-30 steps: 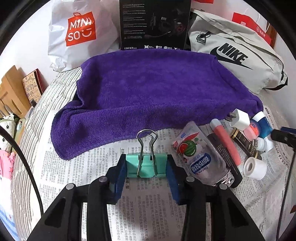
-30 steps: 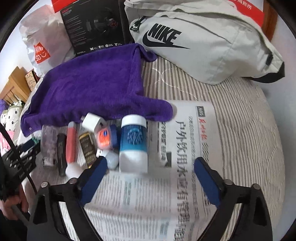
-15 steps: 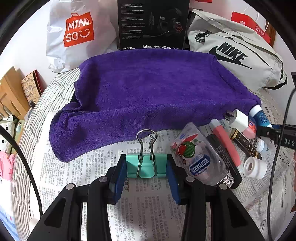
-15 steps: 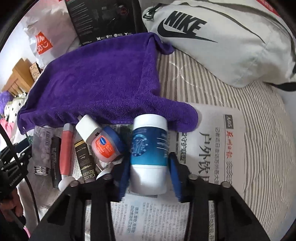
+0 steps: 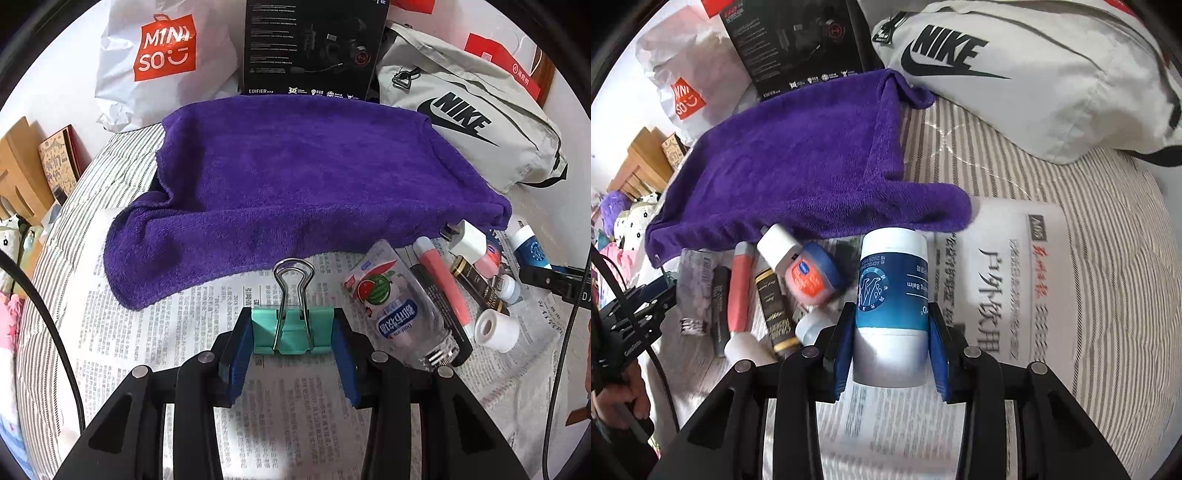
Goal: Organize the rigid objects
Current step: 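Place the binder clip on the towel with the left gripper while the right places the container beside it, then grasp the clear mint bottle with the left gripper while the right grasps the Vaseline tin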
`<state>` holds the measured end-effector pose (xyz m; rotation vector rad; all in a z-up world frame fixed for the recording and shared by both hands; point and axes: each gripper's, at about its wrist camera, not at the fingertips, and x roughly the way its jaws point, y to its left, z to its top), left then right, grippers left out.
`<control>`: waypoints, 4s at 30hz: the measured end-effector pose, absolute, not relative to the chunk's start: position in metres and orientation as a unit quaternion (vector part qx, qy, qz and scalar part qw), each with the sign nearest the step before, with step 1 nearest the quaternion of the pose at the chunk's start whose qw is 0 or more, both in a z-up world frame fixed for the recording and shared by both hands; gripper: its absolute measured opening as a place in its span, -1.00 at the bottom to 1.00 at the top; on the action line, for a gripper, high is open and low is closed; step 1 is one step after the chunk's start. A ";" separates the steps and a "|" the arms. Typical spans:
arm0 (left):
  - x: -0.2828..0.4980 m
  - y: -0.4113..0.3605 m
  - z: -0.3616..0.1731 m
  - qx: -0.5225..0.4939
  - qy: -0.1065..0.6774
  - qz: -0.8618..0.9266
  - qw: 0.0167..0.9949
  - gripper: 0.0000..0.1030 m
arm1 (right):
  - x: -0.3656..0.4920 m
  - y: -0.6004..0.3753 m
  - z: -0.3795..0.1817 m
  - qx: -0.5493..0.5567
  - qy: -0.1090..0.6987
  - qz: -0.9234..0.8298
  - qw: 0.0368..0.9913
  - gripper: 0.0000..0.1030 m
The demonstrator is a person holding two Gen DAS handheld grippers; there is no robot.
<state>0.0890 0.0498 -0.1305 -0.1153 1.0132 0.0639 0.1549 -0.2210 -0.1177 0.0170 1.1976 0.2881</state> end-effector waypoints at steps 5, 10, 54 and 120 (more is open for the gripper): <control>0.082 0.056 -0.118 -0.064 0.476 0.033 0.877 -0.24 | 0.145 -0.227 -0.109 0.018 0.557 0.141 0.818 -0.28; 0.076 0.064 -0.098 -0.075 0.459 0.031 0.885 -0.25 | 0.141 -0.225 -0.094 0.017 0.546 0.156 0.823 -0.28; 0.302 0.072 -0.125 -0.080 0.501 -0.003 0.862 -0.24 | 0.340 -0.099 -0.133 -0.084 0.540 0.218 0.809 -0.28; 0.111 -0.006 -0.128 0.008 0.520 -0.008 0.854 -0.24 | 0.111 -0.221 -0.101 0.013 0.547 0.167 0.821 0.20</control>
